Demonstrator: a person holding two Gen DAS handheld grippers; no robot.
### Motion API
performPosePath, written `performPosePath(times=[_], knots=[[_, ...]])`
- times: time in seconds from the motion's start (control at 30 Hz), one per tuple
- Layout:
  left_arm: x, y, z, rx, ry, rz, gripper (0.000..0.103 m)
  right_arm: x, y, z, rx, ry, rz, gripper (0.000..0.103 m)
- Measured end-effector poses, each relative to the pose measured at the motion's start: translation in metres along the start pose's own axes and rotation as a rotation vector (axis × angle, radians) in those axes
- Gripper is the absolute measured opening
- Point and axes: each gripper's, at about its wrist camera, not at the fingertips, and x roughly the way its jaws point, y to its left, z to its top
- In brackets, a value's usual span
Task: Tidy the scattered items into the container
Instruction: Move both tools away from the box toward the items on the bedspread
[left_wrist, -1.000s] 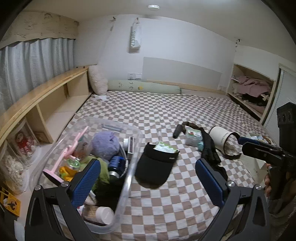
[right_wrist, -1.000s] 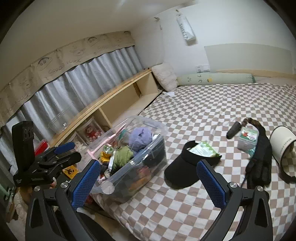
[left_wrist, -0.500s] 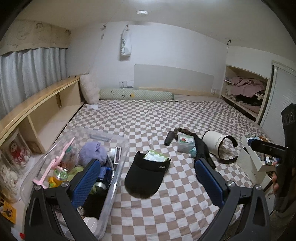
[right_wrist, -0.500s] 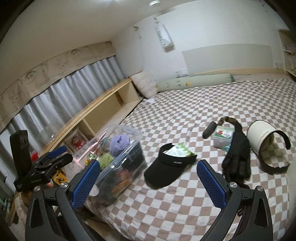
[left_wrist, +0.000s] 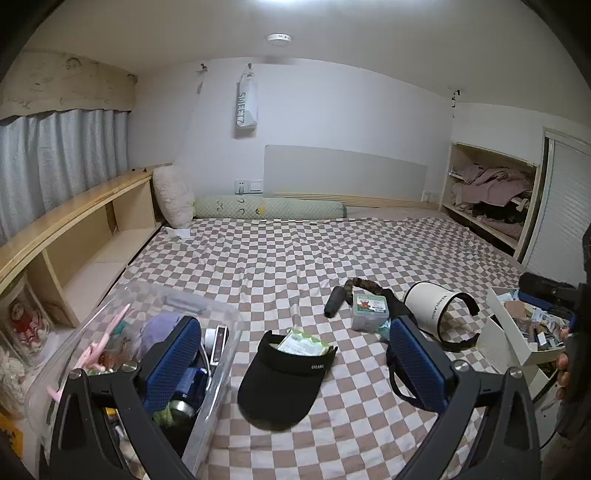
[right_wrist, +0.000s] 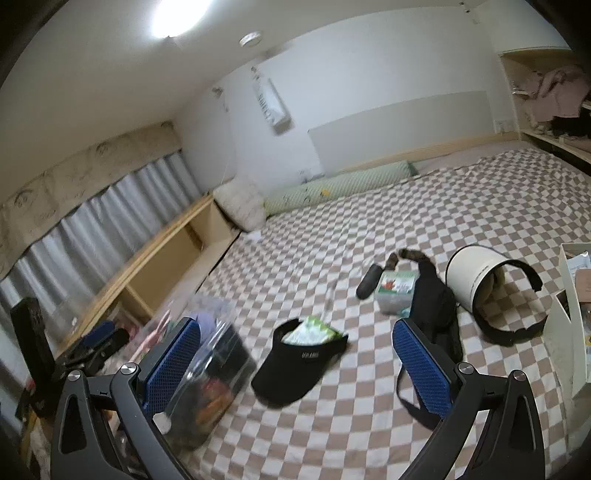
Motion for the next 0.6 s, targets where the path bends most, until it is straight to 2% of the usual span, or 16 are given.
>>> performPosePath(times=[0.13, 0.27, 0.43, 0.6], knots=[[0.025, -0.011, 0.002, 0.014, 0.027, -0.043, 0.103, 0.003, -0.019, 0.0, 0.039, -0.081, -0.009, 0.103], [0.052, -0.016, -0.006, 0.029, 0.049, -0.08, 0.103, 0.02, -0.039, -0.004, 0.004, -0.088, -0.092, 0.103], [0.092, -0.01, -0.021, 0.007, 0.141, -0.121, 0.103, 0.049, -0.073, -0.012, 0.031, -0.026, -0.108, 0.103], [0.123, -0.004, -0.034, -0.015, 0.2, -0.123, 0.103, 0.085, -0.102, -0.016, 0.083, 0.085, -0.128, 0.103]])
